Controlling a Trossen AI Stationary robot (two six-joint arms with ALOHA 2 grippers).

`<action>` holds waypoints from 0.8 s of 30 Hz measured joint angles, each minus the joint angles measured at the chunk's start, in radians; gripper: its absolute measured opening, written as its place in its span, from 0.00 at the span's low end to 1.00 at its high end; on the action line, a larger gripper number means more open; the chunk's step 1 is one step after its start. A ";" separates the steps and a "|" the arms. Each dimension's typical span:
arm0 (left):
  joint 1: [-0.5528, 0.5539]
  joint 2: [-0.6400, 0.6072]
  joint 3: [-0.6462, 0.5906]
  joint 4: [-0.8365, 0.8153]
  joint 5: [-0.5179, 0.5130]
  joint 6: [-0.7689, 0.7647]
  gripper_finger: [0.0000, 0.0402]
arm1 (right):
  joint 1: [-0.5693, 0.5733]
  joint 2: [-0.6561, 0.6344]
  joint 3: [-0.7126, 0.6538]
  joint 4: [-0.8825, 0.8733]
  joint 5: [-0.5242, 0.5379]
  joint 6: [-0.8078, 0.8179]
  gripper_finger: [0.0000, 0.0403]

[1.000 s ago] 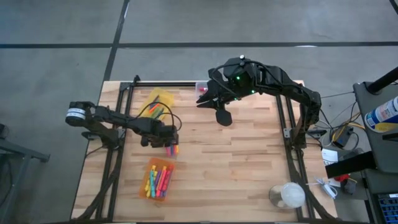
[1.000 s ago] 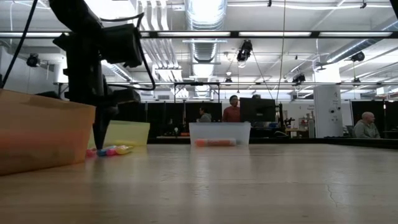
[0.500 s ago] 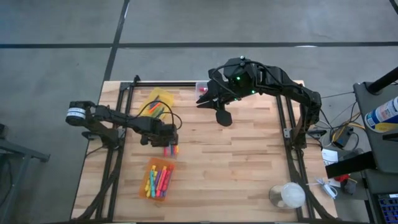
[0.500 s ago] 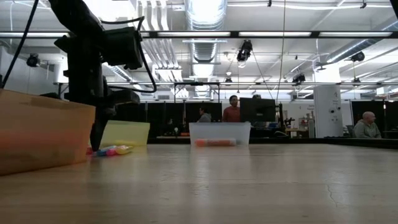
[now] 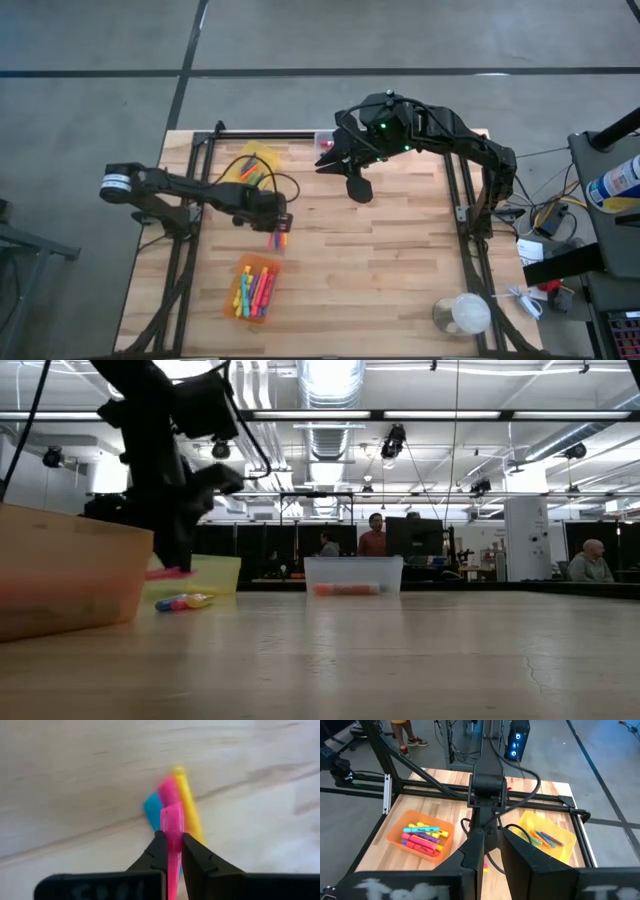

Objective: Pick & Place Markers
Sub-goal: Put the left pink pen into the yellow bin

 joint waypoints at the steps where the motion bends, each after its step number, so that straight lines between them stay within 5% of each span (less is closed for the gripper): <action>1: 0.000 -0.011 0.010 -0.009 0.000 0.010 0.06 | 0.000 0.000 0.000 0.000 0.000 0.000 0.14; 12: 0.131 -0.214 0.139 -0.200 -0.042 0.345 0.06 | 0.000 0.003 -0.001 0.035 0.002 -0.012 0.14; 24: 0.565 -0.328 0.200 -0.509 -0.079 0.742 0.06 | -0.013 0.017 -0.002 0.201 0.027 0.136 0.14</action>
